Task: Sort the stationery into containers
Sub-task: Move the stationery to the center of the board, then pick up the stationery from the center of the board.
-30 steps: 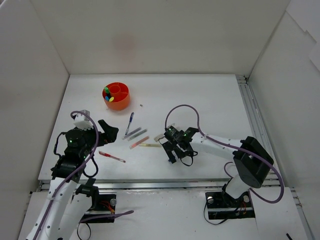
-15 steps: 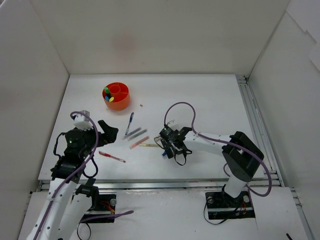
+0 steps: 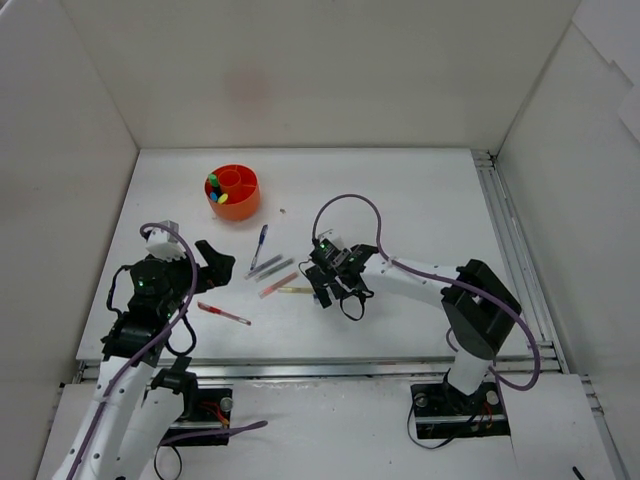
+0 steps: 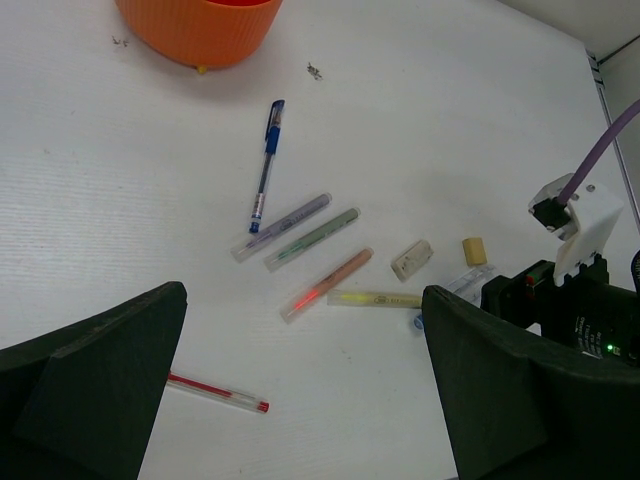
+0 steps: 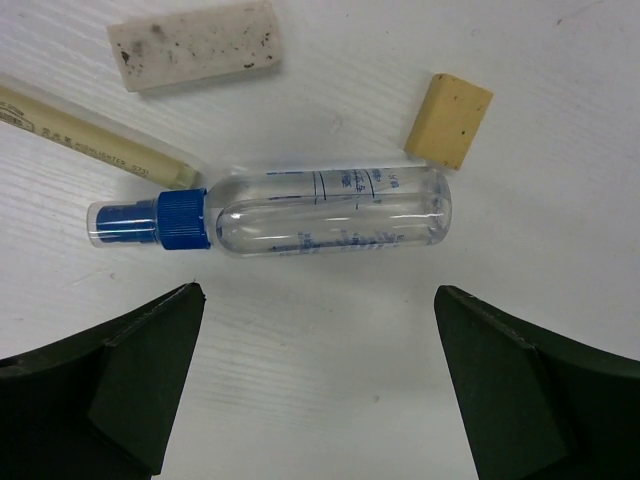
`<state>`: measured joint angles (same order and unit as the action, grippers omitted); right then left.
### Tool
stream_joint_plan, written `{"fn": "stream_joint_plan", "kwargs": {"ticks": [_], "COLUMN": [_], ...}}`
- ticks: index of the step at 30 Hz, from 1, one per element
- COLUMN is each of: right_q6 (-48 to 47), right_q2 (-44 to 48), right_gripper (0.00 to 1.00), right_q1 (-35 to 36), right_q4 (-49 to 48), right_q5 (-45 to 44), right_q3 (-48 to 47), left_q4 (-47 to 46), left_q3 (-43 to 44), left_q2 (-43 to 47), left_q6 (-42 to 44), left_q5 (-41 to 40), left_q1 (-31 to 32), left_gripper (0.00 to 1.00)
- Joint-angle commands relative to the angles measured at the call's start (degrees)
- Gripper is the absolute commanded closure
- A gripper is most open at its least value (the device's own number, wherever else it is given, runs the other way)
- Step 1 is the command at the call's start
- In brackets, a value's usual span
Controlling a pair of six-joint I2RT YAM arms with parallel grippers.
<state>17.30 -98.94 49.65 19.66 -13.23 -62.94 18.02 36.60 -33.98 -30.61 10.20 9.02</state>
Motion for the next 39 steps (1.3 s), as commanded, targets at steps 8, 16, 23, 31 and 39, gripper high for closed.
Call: {"fn": "stream_joint_plan", "kwargs": {"ticks": [8, 16, 23, 31, 39], "right_q6": [34.2, 44.6, 46.2, 47.4, 45.5], "right_q2": [8.5, 8.1, 3.8, 3.0, 5.4], "right_gripper": [0.02, 0.02, 0.04, 0.17, 0.44], "right_q1": [-2.1, -4.5, -6.8, -6.8, -5.6], "right_q4": [-2.2, -9.5, -19.3, -21.9, -21.8], "right_q5": [-12.4, -14.6, -7.3, -2.4, -0.9], "right_q3": [3.3, 7.4, 9.0, 14.2, 16.1], "left_q4": [-2.8, -3.8, -3.7, -3.4, -4.0], "left_q3": [1.4, 0.5, 0.3, 0.2, 0.1], "left_q2": [-1.0, -0.7, -0.9, 0.0, -1.0], "left_q6": [0.8, 0.7, 0.8, 0.9, 0.7], "left_q5": [1.5, 2.6, 3.5, 3.5, 4.1], "left_q1": [0.3, 0.3, 0.3, 0.3, 0.3], "left_gripper": [0.00, 0.00, 0.00, 0.00, 0.00]}}
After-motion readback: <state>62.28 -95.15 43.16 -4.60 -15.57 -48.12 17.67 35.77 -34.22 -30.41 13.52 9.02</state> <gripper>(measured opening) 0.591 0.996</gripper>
